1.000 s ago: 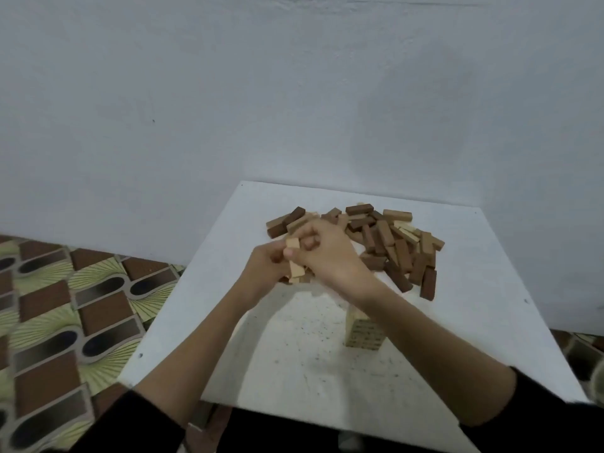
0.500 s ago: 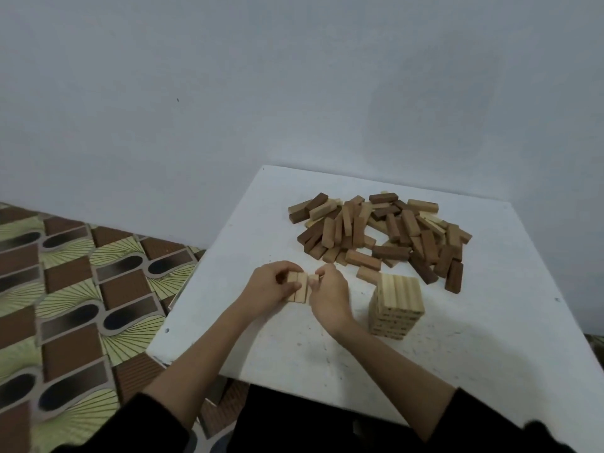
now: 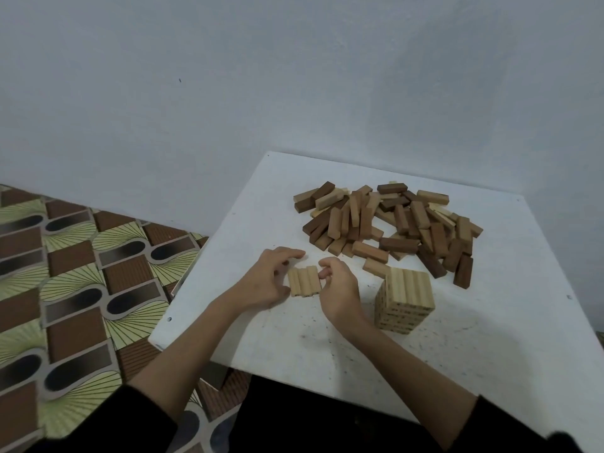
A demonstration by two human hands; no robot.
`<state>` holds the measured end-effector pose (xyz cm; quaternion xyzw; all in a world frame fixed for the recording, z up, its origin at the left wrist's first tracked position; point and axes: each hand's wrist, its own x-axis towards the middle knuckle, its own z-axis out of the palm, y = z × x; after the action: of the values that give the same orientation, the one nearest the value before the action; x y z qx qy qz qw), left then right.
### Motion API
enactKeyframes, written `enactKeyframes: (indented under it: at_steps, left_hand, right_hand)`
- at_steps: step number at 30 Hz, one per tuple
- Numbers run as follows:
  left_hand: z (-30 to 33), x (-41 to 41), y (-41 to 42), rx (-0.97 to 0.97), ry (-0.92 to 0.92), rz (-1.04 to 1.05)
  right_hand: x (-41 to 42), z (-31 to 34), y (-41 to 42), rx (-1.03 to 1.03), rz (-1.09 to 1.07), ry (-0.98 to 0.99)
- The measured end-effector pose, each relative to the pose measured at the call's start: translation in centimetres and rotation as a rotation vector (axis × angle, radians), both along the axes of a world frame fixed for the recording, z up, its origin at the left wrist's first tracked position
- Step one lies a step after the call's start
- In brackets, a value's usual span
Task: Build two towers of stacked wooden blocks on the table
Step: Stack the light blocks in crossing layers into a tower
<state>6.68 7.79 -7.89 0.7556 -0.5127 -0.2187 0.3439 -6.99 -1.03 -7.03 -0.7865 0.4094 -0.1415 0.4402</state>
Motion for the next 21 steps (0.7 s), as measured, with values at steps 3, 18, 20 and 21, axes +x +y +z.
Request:
enactKeyframes:
  at_steps: [3, 18, 20, 21]
  left_hand:
    - [-0.4, 0.1, 0.0, -0.012, -0.027, -0.043]
    - [-1.2, -1.0, -1.1, -0.12, -0.045, 0.198]
    - [-1.3, -0.8, -1.2, -0.12, -0.065, 0.2]
    - [-1.4, -0.8, -1.2, -0.119, -0.06, 0.198]
  right_hand:
    - [0.0, 0.1, 0.1, -0.001, 0.04, -0.042]
    - [-0.4, -1.3, 0.2, -0.149, 0.062, -0.135]
    - [-0.7, -1.6, 0.3, -0.186, 0.109, -0.14]
    - [-0.7, -1.7, 0.3, -0.183, 0.118, -0.135]
